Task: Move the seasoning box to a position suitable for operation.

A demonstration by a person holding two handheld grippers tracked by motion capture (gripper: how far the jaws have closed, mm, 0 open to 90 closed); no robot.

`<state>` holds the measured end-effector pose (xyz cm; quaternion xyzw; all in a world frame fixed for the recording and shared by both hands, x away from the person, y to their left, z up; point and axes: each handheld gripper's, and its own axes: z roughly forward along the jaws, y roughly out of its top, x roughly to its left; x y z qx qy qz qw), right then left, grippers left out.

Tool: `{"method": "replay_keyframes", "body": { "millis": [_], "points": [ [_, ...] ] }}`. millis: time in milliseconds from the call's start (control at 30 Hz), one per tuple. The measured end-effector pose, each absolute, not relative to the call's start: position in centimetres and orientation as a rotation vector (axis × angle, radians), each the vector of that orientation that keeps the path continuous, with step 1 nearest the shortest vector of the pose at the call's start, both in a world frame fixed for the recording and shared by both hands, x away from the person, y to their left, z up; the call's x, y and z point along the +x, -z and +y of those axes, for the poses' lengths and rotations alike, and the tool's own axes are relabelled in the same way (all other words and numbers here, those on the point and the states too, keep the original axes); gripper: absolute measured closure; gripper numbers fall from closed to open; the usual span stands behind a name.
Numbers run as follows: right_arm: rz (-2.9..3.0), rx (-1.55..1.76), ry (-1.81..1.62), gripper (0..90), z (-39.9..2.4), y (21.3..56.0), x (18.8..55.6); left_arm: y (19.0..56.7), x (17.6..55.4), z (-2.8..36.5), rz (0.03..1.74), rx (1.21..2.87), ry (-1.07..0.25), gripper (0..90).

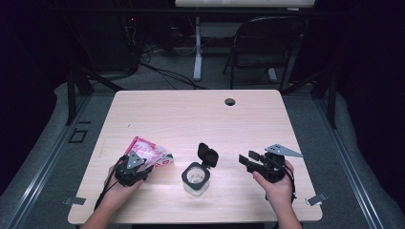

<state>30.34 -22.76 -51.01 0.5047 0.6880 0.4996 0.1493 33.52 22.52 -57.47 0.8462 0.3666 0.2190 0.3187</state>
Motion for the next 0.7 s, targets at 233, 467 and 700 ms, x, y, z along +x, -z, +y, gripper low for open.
{"method": "replay_keyframes", "body": {
  "millis": [233, 467, 700],
  "points": [
    [1.996, 1.442, -1.429, 50.0, -23.1, 51.2, 29.7, 57.4, 33.9, 21.5, 0.955, 2.259, -0.614, 64.1],
    [1.973, 1.463, -1.427, 49.7, -23.7, 51.3, 29.4, 57.8, 34.4, 21.2, 0.958, 2.248, -0.628, 56.1],
    [1.969, 1.480, -1.419, 49.7, -23.9, 51.5, 29.1, 57.9, 34.7, 20.9, 0.944, 2.262, -0.634, 54.2]
  ]
}}
